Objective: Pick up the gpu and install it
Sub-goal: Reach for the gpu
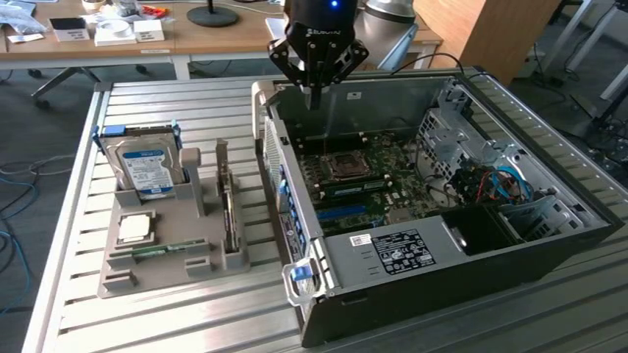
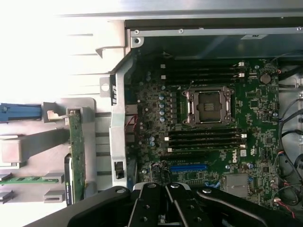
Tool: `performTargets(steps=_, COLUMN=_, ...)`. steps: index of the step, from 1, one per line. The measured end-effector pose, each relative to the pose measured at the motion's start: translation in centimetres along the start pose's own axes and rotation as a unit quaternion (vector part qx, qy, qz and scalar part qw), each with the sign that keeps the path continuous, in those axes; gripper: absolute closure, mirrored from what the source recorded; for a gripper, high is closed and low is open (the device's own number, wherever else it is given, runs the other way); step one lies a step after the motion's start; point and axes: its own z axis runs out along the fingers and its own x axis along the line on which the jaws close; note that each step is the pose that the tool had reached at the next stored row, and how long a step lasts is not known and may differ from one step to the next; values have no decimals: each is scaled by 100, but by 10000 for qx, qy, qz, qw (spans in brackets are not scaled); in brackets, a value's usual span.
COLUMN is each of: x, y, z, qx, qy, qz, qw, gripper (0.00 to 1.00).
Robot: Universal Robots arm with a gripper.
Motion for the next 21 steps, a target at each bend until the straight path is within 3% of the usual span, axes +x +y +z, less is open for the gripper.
performTargets(steps=21, x=231, y=-17, z=-6, qx=0, qy=0, qz=0, qw=10000, gripper=89)
